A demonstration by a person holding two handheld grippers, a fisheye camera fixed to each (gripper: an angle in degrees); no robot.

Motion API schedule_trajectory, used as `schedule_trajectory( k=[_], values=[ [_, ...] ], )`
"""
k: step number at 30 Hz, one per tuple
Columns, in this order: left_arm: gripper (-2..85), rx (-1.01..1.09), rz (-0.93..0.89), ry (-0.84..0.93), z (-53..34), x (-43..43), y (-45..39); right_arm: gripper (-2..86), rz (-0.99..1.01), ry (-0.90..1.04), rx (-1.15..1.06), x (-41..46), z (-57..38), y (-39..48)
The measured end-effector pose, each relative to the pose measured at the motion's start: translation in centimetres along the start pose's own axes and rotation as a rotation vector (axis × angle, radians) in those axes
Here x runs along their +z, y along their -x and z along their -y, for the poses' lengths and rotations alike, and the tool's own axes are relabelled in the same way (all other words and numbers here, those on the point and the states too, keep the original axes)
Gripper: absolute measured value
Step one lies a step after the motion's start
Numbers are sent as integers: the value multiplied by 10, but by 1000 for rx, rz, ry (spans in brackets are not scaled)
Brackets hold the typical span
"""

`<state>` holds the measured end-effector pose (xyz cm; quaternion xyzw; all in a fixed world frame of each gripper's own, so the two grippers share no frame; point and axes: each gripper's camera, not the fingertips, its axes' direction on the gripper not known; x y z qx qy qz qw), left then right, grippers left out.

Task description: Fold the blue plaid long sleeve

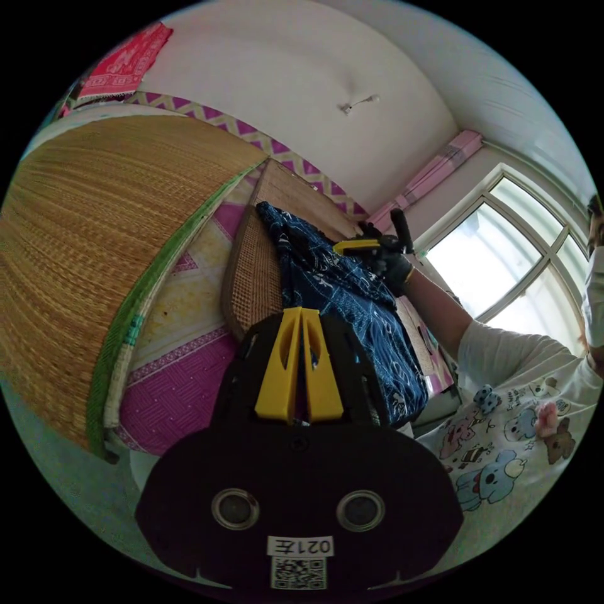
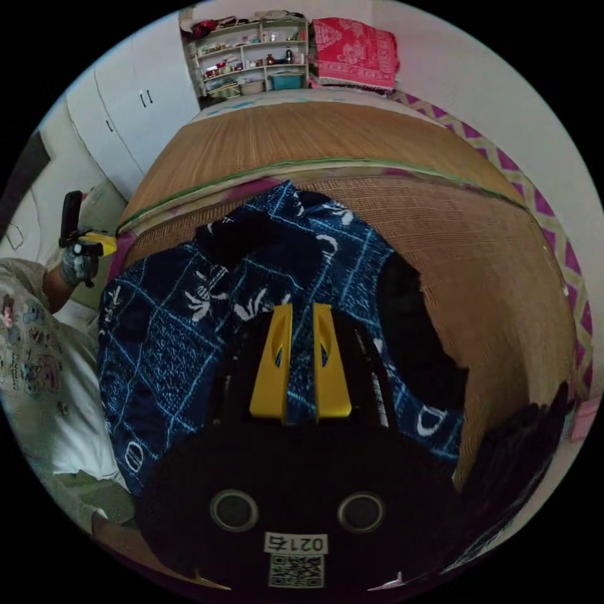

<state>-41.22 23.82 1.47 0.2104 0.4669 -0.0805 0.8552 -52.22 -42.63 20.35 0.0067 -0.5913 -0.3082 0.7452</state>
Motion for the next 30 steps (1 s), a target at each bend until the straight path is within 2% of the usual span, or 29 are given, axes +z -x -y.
schedule_trajectory(
  k=[6, 9, 13, 16, 18, 24, 27, 30],
  values=[
    [-10, -23, 28, -16, -9, -17, 15, 50, 107, 10, 32, 24, 9, -13],
    [-10, -51, 32, -22, -15, -21, 25, 6, 138, -17, 47, 17, 4, -16],
    [-10, -74, 32, -27, -22, -22, 33, -8, 133, -170, 144, -9, -8, -27],
    [-10, -87, 26, -18, -26, -19, 38, -8, 60, -92, 188, 8, -9, -28],
    [-10, -87, 16, -16, -28, -18, 38, -5, 42, -44, 180, 15, -8, -22],
    [-10, -94, 10, -10, -33, -17, 42, 24, 120, -172, 86, -21, 2, 20],
    [-10, -101, 5, -6, -35, -15, 44, 30, 126, -133, -16, -18, 17, 61],
    [-10, -99, 0, -8, -37, -14, 42, 15, 93, -44, 5, -2, 28, 81]
  ],
)
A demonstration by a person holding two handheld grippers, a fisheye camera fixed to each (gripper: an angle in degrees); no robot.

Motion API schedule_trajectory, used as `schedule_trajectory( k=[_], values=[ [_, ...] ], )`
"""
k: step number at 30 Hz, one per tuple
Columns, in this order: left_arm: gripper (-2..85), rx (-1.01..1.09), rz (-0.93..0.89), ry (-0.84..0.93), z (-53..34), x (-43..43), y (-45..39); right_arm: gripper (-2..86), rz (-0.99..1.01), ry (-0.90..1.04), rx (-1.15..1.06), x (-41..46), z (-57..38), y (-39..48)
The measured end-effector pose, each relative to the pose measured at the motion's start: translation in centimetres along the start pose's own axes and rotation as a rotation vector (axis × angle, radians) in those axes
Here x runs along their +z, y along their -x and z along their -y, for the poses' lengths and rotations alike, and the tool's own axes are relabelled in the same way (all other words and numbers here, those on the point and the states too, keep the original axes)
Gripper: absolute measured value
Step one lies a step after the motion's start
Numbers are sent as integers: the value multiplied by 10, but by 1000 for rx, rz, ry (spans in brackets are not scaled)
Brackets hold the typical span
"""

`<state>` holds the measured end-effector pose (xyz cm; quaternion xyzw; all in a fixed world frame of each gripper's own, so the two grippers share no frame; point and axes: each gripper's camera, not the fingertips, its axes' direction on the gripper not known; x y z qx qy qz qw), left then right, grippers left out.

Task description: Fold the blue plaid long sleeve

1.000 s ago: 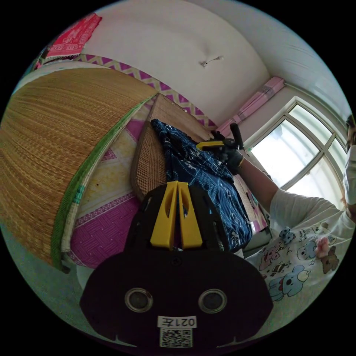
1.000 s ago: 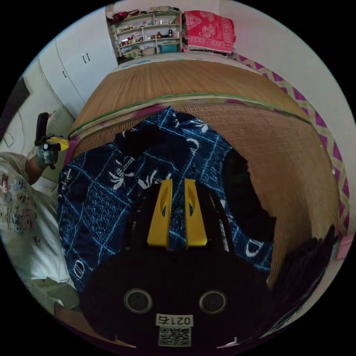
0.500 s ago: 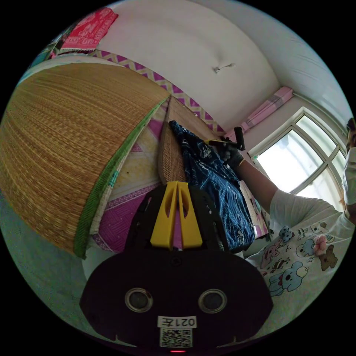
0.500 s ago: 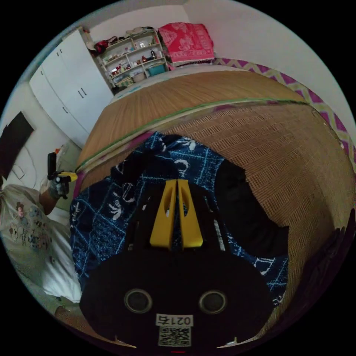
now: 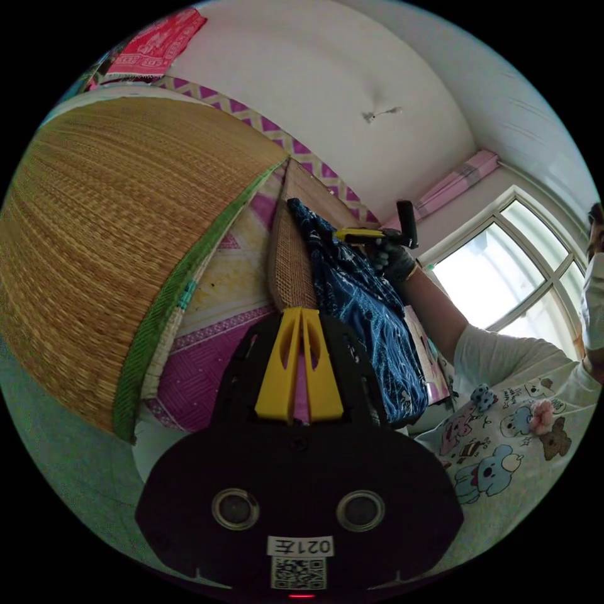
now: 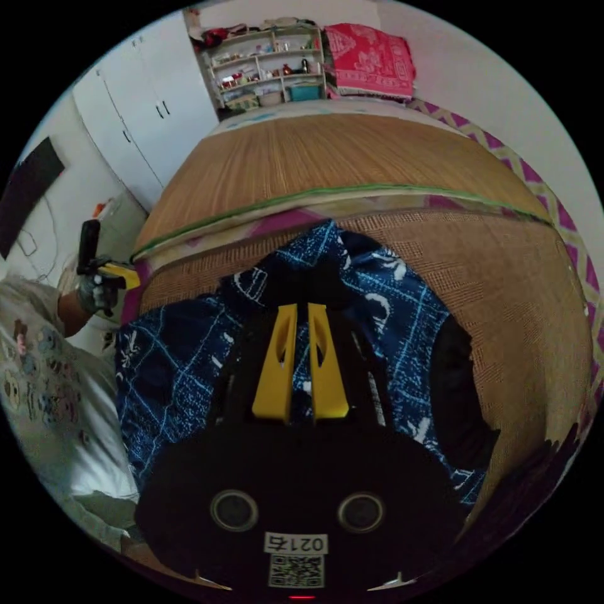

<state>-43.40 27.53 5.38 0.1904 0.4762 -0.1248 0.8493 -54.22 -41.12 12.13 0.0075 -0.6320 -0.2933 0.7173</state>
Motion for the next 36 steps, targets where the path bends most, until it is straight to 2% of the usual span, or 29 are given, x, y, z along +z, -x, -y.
schedule_trajectory(
  k=[2, 3, 4, 5, 7, 9, 10, 11, 14, 16, 18, 19, 22, 23, 24, 26, 29, 36],
  values=[
    [-10, 5, -1, -1, -2, -1, -2, 1, 210, 20, -41, 4, -1, 13],
    [-10, 7, -1, -2, -3, -2, -2, -2, 242, 26, -69, 3, -3, 19],
    [-10, 8, -1, -3, -4, -3, -3, -4, 244, 41, -126, 1, -6, 33],
    [-10, 7, -1, -4, -5, -4, -2, -6, 162, 38, -136, -2, -9, 42],
    [-10, 1, -3, -5, -8, -5, -1, -8, 106, -14, -65, -11, -14, 40],
    [-10, -9, -10, 0, -11, -4, 0, -8, 156, -63, -2, -14, -20, 37],
    [-10, -11, -12, 1, -11, -4, 1, -7, 166, -9, -32, -5, -20, 47],
    [-10, -15, -18, 4, -12, -3, 0, -7, 101, 43, -72, 2, -22, 62],
    [-10, 0, -25, 0, -14, -5, -6, -8, 20, -22, -65, -27, -28, 78],
    [-9, 10, -17, 0, -16, -6, -9, -8, 53, -101, -28, -45, -33, 79],
    [-9, 7, -20, 4, -19, -4, -11, -8, 114, -28, -24, -33, -33, 84],
    [-9, 5, -23, 8, -20, -3, -11, -8, 75, 51, -38, -21, -34, 91],
    [-9, 26, -33, 7, -21, -2, -19, -6, 104, -96, 5, -77, -56, 99],
    [-9, 49, -23, 0, -21, -3, -25, -4, 134, -217, 29, -113, -78, 103],
    [-8, 83, -9, -9, -22, -5, -31, -2, 136, -259, 47, -130, -90, 106],
    [-6, 126, 6, -8, -23, -5, -41, 12, 25, -336, 151, -191, -151, 120],
    [14, 166, 61, 19, -26, 0, -52, 50, -122, -378, 309, -259, -249, 144],
    [84, 102, 18, 119, -51, 12, -49, 76, -208, -394, 736, -343, -466, 204]
  ],
)
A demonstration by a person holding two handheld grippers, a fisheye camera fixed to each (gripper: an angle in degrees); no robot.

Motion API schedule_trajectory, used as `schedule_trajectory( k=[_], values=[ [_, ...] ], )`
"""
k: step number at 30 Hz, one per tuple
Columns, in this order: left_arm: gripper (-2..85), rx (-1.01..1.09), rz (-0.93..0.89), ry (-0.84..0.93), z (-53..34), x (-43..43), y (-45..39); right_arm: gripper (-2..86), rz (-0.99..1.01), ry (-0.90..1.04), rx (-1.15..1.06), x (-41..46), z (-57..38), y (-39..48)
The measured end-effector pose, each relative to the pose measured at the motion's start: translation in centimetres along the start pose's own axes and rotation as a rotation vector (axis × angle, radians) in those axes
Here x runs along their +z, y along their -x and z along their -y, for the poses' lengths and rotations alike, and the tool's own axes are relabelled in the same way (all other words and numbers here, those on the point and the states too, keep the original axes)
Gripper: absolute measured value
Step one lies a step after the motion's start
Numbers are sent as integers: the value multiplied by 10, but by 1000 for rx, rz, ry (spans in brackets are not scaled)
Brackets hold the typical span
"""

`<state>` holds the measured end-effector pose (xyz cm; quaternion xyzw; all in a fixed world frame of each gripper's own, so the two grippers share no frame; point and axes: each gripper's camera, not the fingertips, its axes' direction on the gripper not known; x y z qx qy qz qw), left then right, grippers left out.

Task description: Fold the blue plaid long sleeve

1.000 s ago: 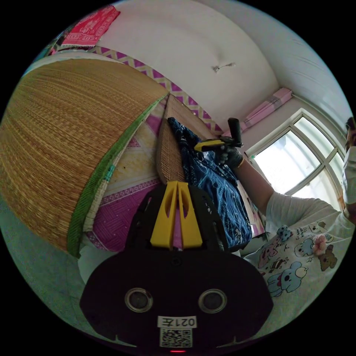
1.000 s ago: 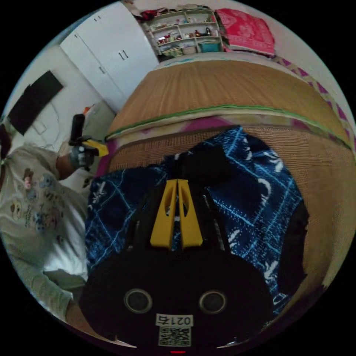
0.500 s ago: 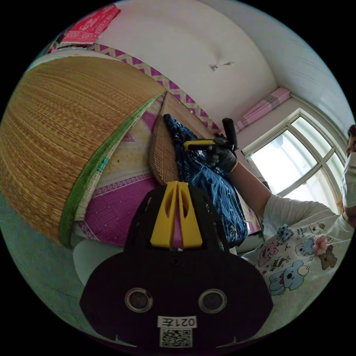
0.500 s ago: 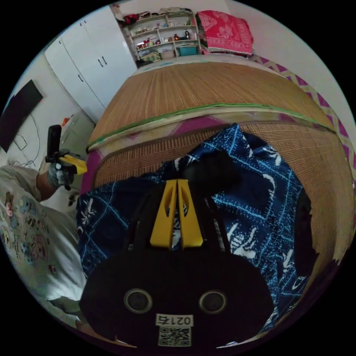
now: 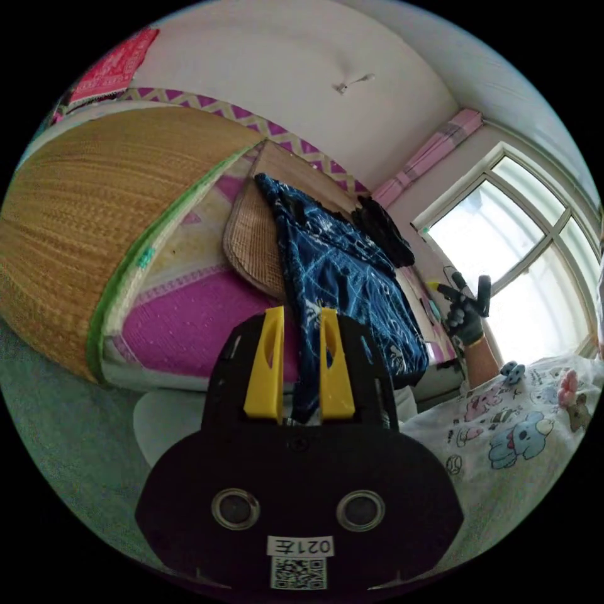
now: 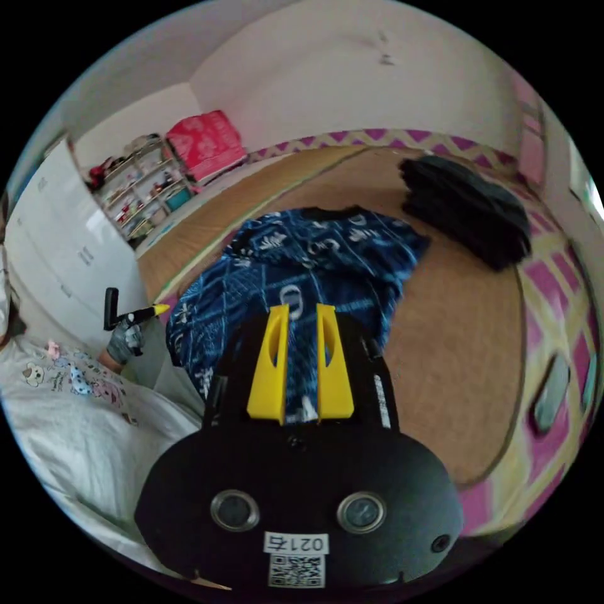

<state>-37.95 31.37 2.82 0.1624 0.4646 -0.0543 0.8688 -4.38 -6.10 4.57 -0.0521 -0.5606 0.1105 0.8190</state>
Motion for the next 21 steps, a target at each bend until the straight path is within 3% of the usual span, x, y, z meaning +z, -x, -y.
schedule_trajectory(
  k=[5, 10, 14, 16, 21],
  values=[
    [88, -98, -77, -16, -37, 2, 12, 80, 69, -2, 243, -70, -119, -39],
    [101, -134, -103, -7, -64, 11, 32, 83, 334, 137, 209, -83, -182, -48],
    [118, -88, -127, 64, -68, 35, 42, 108, 293, 124, 299, -78, -212, -65],
    [125, -28, -95, 67, -65, 45, 38, 124, 252, 95, 256, -79, -217, -62],
    [126, 93, -223, 110, -50, 77, 38, 139, 226, 65, 146, -79, -228, -63]
  ],
)
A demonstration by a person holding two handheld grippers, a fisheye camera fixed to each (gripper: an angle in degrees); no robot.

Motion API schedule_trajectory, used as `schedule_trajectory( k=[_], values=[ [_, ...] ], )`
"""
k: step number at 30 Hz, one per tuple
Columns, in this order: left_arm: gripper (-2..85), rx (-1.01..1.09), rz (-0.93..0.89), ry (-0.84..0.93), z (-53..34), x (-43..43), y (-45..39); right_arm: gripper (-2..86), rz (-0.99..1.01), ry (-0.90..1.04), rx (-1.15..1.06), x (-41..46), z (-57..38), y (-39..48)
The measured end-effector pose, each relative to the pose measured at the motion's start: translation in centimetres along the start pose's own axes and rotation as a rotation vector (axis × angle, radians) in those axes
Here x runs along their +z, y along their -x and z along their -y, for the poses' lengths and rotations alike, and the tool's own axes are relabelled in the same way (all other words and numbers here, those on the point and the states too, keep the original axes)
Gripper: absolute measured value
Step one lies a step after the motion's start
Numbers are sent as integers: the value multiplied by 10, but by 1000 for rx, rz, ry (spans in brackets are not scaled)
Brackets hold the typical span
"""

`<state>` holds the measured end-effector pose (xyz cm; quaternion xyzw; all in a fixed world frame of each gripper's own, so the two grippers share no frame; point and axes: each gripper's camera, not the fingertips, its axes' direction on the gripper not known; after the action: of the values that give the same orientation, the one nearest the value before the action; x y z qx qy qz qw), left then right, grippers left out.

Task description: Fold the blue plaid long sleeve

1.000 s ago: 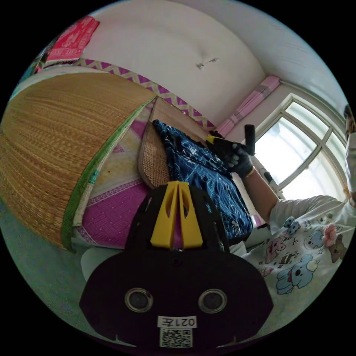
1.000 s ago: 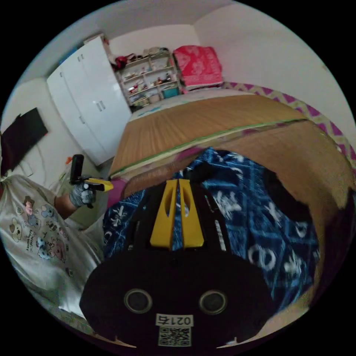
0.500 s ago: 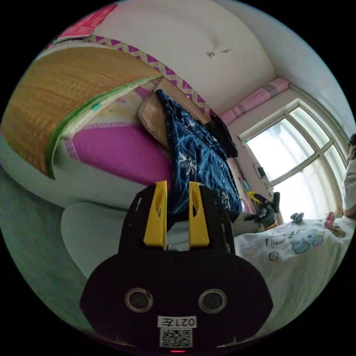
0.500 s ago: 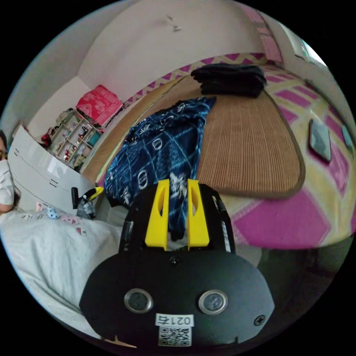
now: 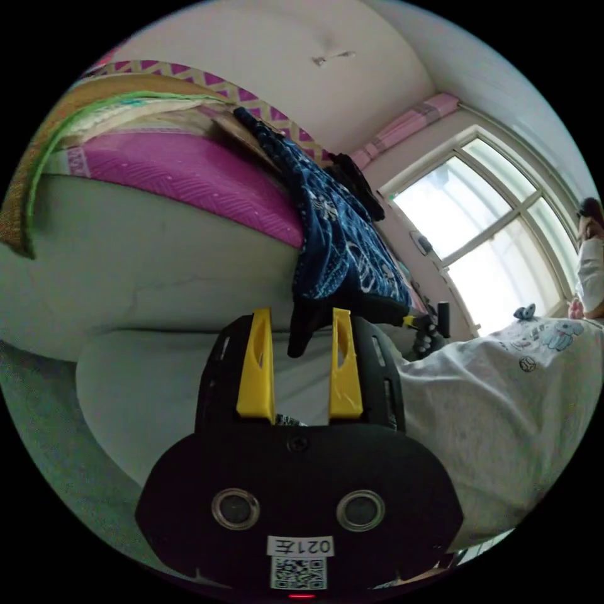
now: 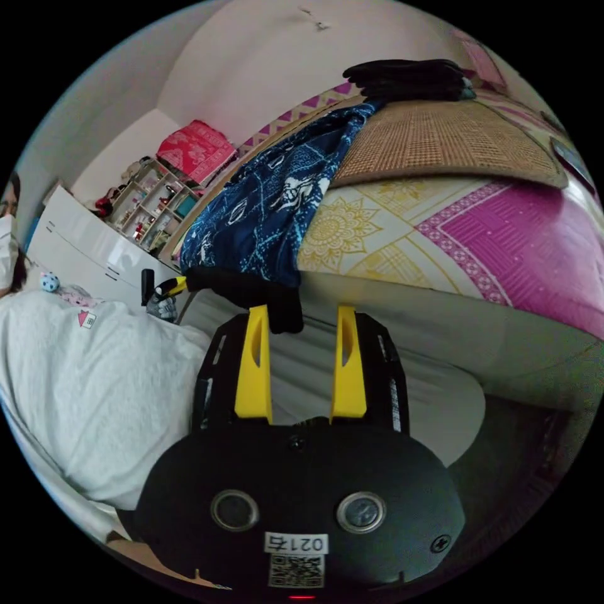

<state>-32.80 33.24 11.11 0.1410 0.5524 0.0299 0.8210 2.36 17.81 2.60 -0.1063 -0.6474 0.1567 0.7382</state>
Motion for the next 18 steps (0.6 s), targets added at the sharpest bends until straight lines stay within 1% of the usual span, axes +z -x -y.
schedule_trajectory(
  k=[2, 3, 4, 5, 6, 8, 13, 16, 18],
  values=[
    [111, 35, -48, 12, 7, 8, 3, 127, 73, -20, -26, -4, -3, -5],
    [86, 51, -83, 26, 12, 13, 5, 120, 96, -27, -30, -5, -3, -6],
    [74, 51, -80, 28, 15, 15, 6, 97, 158, -35, -38, -9, -4, -8],
    [29, 55, -64, 35, 19, 18, 8, 66, 208, -35, -35, -14, -3, -10],
    [4, 75, -78, 42, 22, 20, 10, 54, 216, -32, -30, -17, -3, -11],
    [-4, 97, -80, 46, 26, 20, 12, 22, 226, -23, -19, -32, -5, -13],
    [-9, 124, -124, 47, 39, 7, 7, 4, 271, 1, -2, -76, -2, -7],
    [-9, 156, -152, 37, 60, -7, -8, 1, 316, 3, -71, -114, 17, 13],
    [-9, 176, -175, 36, 89, -20, -21, 1, 327, 2, -120, -138, 36, 26]
  ],
)
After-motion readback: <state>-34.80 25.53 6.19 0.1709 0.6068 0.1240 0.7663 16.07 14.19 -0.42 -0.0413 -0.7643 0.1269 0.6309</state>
